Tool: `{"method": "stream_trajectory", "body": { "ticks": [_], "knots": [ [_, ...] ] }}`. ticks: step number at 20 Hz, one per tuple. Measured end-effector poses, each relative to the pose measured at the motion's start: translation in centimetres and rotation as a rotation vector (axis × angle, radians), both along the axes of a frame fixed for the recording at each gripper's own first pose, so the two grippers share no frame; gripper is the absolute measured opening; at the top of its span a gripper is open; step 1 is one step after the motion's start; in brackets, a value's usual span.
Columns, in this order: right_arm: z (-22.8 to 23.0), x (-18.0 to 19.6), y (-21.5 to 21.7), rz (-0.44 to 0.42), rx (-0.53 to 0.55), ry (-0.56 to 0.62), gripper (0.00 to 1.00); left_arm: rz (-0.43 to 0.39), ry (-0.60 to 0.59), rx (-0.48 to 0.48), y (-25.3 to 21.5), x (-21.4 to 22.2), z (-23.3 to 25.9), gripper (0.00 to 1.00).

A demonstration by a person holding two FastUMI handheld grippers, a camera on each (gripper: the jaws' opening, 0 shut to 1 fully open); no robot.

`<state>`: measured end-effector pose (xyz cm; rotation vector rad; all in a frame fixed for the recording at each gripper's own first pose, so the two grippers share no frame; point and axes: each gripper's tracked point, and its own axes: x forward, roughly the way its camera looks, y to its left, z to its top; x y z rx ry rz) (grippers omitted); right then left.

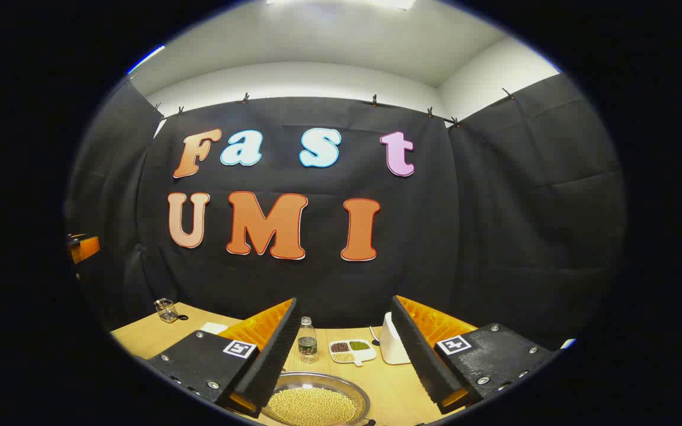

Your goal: First push the handle of the pot to place it horizontally, then grasp the pot with both hands and set it on the induction cooktop.

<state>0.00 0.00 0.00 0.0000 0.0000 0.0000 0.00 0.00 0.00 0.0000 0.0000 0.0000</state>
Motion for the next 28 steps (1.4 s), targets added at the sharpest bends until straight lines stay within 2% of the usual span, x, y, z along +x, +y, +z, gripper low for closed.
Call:
{"method": "stream_trajectory", "body": {
  "ticks": [4, 5, 7, 8, 9, 10, 12, 13, 14, 15, 16, 17, 19, 20, 23, 25, 28],
  "knots": [
    [0.0, 0.0, -0.1, -0.009, 0.001, -0.006, 0.95, -0.001, 0.009, -0.003, 0.1, 0.3, 0.0, 0.99],
    [0.0, 0.1, -0.2, -0.010, 0.002, -0.005, 1.00, -0.002, 0.009, -0.006, 0.1, 0.2, 0.1, 0.99],
    [-0.1, 0.1, -0.2, -0.014, 0.005, -0.001, 1.00, -0.005, 0.006, -0.004, 0.0, 0.1, 0.2, 0.99],
    [-0.1, 0.0, -0.2, -0.015, 0.004, 0.001, 0.95, -0.006, 0.005, -0.003, 0.0, 0.1, 0.3, 0.96],
    [-0.1, -0.1, -0.3, -0.017, 0.003, 0.002, 0.95, -0.009, 0.004, -0.003, 0.0, -0.1, 0.3, 0.99],
    [0.0, 0.0, -0.3, -0.018, 0.002, 0.002, 1.00, -0.012, 0.004, -0.003, -0.2, -0.2, 0.3, 0.97],
    [0.0, -0.1, -0.4, -0.023, 0.003, 0.002, 1.00, -0.010, 0.002, -0.004, 0.0, -0.2, 0.4, 0.99],
    [-0.1, 0.0, -0.5, -0.028, 0.001, 0.002, 0.95, -0.011, 0.002, -0.004, 0.0, -0.3, 0.3, 0.99],
    [0.0, -0.1, -0.6, -0.034, -0.003, 0.002, 1.00, -0.011, 0.000, -0.003, 0.0, -0.4, 0.4, 0.99],
    [0.0, -0.1, -0.6, -0.036, -0.006, 0.004, 1.00, -0.013, -0.001, -0.001, -0.1, -0.5, 0.4, 0.99],
    [0.0, -0.1, -0.6, -0.035, -0.006, 0.007, 0.95, -0.013, -0.004, 0.001, -0.1, -0.6, 0.5, 0.99],
    [-0.1, -0.2, -0.5, -0.031, -0.004, 0.011, 1.00, -0.012, -0.006, 0.002, 0.0, -0.6, 0.6, 0.99],
    [-0.1, -0.2, -0.6, -0.024, 0.002, 0.017, 1.00, -0.013, -0.009, 0.003, 0.0, -0.7, 0.7, 0.99],
    [-0.2, -0.2, -0.5, -0.020, 0.003, 0.019, 0.94, -0.013, -0.010, 0.003, 0.0, -0.8, 0.7, 0.99],
    [-0.4, -0.3, -0.7, -0.016, 0.006, 0.029, 0.89, -0.012, -0.016, 0.007, -0.1, -1.0, 1.0, 0.99],
    [-0.7, -0.5, -1.2, -0.017, 0.005, 0.027, 0.82, -0.009, -0.015, 0.011, -0.2, -1.2, 1.2, 0.99],
    [-1.2, -1.2, -0.9, -0.004, 0.019, 0.027, 0.66, 0.000, -0.015, 0.012, 0.0, -1.1, 1.4, 0.99]
  ]
}}
